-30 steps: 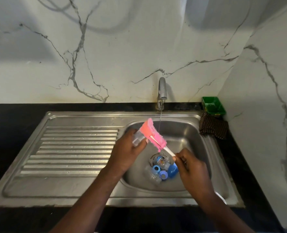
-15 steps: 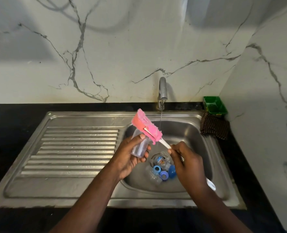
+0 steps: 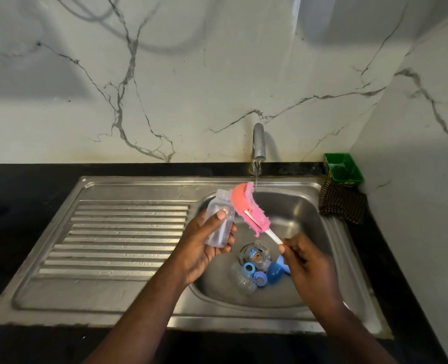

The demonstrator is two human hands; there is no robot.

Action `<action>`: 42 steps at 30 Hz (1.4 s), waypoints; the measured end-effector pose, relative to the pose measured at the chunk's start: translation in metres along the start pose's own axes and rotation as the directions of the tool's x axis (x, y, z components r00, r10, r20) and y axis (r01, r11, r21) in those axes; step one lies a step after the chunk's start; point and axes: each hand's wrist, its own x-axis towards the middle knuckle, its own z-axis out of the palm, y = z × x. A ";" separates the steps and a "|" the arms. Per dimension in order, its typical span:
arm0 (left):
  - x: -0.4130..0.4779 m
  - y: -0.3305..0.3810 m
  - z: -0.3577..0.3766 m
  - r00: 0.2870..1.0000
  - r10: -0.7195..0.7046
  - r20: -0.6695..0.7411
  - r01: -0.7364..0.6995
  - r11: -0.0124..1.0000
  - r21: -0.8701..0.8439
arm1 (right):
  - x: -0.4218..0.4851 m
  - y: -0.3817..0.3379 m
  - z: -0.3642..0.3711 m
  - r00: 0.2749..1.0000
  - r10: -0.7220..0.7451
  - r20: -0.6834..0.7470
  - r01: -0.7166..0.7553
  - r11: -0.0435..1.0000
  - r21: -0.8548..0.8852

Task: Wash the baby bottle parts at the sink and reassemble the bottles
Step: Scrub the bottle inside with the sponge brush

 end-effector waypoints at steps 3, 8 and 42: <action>0.000 -0.005 -0.002 0.999 0.041 -0.016 -0.040 0.998 0.055 | -0.003 0.007 -0.002 0.999 0.035 0.028 -0.035 0.999 -0.001; -0.002 -0.013 -0.005 0.994 0.113 -0.012 -0.109 0.978 0.179 | -0.011 0.019 0.003 0.992 0.106 0.068 -0.106 0.994 0.001; -0.002 0.036 -0.065 0.909 -0.213 0.358 0.034 0.895 0.446 | 0.024 -0.035 0.038 0.992 -0.014 0.125 0.004 0.996 0.085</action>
